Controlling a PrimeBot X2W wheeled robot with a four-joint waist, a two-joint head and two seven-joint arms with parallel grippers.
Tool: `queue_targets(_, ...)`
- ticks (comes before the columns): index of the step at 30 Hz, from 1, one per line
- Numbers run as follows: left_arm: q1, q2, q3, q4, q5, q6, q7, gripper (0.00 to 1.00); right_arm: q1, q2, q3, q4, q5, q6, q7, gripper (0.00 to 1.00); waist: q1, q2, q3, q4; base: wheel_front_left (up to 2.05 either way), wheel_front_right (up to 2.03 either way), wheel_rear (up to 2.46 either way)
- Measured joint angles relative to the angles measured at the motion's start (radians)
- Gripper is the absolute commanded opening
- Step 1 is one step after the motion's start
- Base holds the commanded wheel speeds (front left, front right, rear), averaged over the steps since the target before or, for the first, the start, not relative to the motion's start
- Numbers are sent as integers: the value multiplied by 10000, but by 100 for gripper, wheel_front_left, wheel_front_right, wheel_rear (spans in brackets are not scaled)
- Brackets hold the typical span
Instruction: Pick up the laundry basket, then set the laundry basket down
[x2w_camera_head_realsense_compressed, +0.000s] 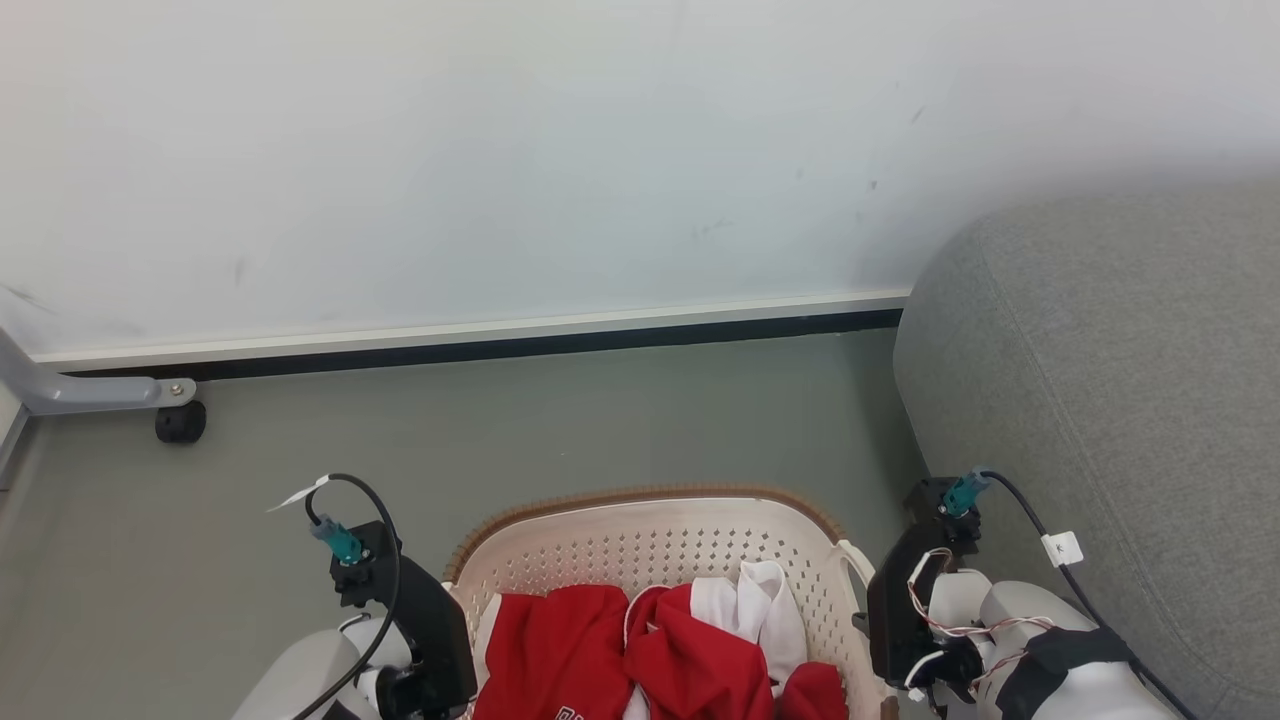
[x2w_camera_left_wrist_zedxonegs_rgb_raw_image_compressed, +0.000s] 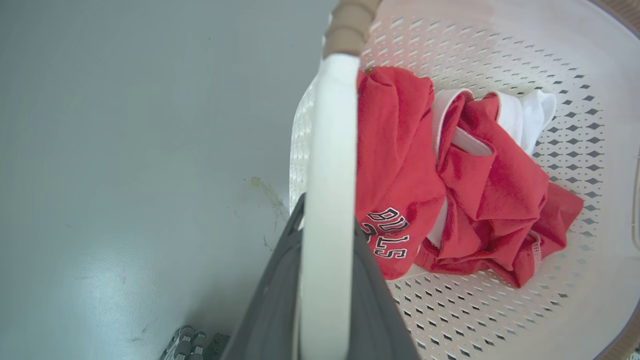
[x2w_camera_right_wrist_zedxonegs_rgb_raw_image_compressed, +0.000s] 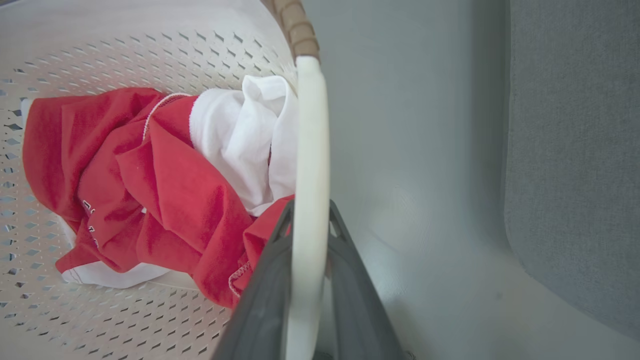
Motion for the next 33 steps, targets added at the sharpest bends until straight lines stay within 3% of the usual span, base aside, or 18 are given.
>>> queue_targets(33, 160, 67, -38, 2, -84, 0, 67, 0, 123, -25, 374, -242, 535, 0, 336, 0, 0, 2, -51, -104, 0, 0, 0)
